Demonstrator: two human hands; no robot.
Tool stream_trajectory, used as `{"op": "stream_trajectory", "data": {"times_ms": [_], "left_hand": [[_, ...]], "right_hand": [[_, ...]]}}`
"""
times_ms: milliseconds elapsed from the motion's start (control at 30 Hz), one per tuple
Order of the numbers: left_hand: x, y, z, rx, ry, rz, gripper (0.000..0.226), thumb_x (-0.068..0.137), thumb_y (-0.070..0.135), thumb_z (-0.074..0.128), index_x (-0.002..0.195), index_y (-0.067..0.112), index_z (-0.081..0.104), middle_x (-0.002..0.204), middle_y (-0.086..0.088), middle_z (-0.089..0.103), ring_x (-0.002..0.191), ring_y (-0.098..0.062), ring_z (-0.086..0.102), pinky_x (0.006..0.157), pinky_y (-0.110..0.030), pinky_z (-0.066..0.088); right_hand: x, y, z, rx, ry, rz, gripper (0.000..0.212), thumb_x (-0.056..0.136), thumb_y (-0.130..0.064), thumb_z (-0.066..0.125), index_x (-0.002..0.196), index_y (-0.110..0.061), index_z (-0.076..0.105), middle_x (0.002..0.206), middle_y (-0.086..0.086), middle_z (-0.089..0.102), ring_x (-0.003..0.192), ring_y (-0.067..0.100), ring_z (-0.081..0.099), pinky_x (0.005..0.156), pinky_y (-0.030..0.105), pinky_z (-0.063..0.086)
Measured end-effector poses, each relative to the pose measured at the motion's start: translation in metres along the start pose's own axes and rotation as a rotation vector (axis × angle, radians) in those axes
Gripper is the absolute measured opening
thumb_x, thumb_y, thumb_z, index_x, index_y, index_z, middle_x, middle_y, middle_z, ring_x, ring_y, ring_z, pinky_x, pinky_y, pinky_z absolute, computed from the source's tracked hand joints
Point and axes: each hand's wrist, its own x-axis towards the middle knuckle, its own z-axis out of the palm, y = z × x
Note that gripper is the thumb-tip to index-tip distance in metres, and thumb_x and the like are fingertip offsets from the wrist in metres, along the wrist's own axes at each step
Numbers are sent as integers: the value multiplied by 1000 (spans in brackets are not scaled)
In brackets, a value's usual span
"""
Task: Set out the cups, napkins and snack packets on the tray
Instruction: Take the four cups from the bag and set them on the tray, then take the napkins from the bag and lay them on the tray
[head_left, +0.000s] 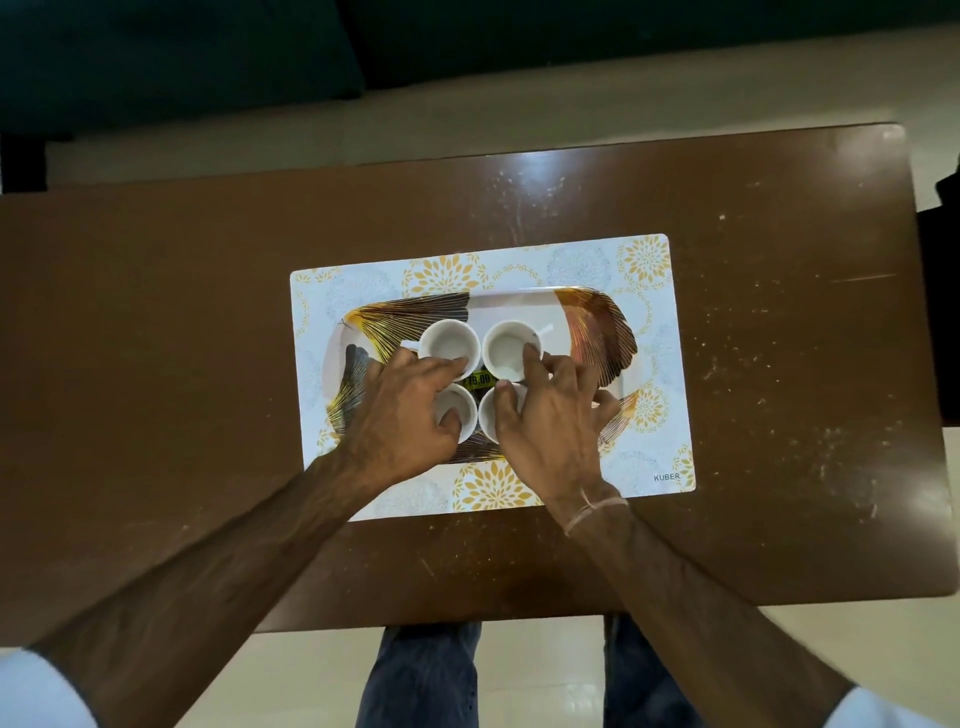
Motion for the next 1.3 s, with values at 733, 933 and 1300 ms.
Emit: {"op": "stream_trajectory", "data": {"times_ms": [733,933,1300], "left_hand": [[159,237,59,-95,45,196,49,86,37,59,133,24,60,132,0,61,126,-25,47,101,-41,32],[211,358,111,-93,10,329,46,89,34,62,134,27,58,129,3,60,122,-20,48,98,-40,33],[257,549,208,-61,-66,527,43,86,39,61,125,21,64,118,-1,65,115,-25,54,98,-44,40]], "right_hand": [[77,220,-143,211,206,85,45,98,-48,43,138,-28,46,148,-1,41,132,24,39,104,53,29],[91,333,-194,179,280,223,46,98,-49,43,140,-29,44,150,1,39,137,27,36,108,55,26],[87,516,-254,254,513,439,37,98,-44,49,128,-23,56,135,4,47,123,24,43,99,42,35]]}}
